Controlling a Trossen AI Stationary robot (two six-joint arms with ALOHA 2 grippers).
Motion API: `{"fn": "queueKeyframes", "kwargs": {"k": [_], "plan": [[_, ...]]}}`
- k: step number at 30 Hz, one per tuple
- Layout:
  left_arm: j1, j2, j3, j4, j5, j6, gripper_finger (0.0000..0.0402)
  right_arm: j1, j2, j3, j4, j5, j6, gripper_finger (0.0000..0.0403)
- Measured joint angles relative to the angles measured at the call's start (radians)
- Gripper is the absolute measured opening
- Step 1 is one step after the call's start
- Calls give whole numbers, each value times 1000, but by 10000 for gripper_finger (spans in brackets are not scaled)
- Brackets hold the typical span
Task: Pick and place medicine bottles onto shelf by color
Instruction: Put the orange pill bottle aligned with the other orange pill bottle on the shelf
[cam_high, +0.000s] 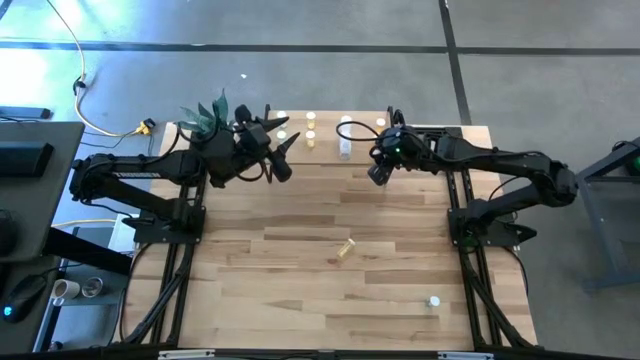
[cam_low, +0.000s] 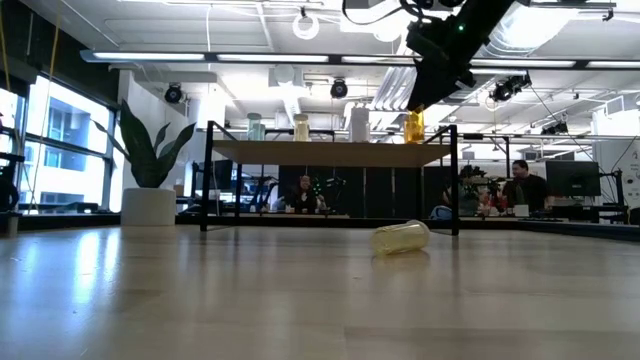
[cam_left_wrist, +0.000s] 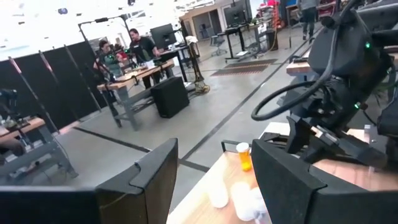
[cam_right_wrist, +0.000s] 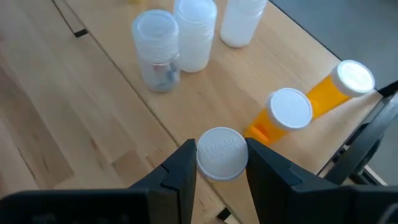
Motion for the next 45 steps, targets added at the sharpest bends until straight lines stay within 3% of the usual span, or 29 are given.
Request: {"fn": "queueKeyframes", "kwargs": {"k": [13, 36, 45], "plan": [[0, 0, 0, 10, -28, 74, 193, -4, 0, 0, -7, 4, 100, 108], [0, 1, 0, 10, -34, 99, 193, -10, 12, 0, -19, 31, 105, 108], [0, 1, 0, 11, -52, 99, 193, -10, 13, 0, -25, 57, 101, 137]]}}
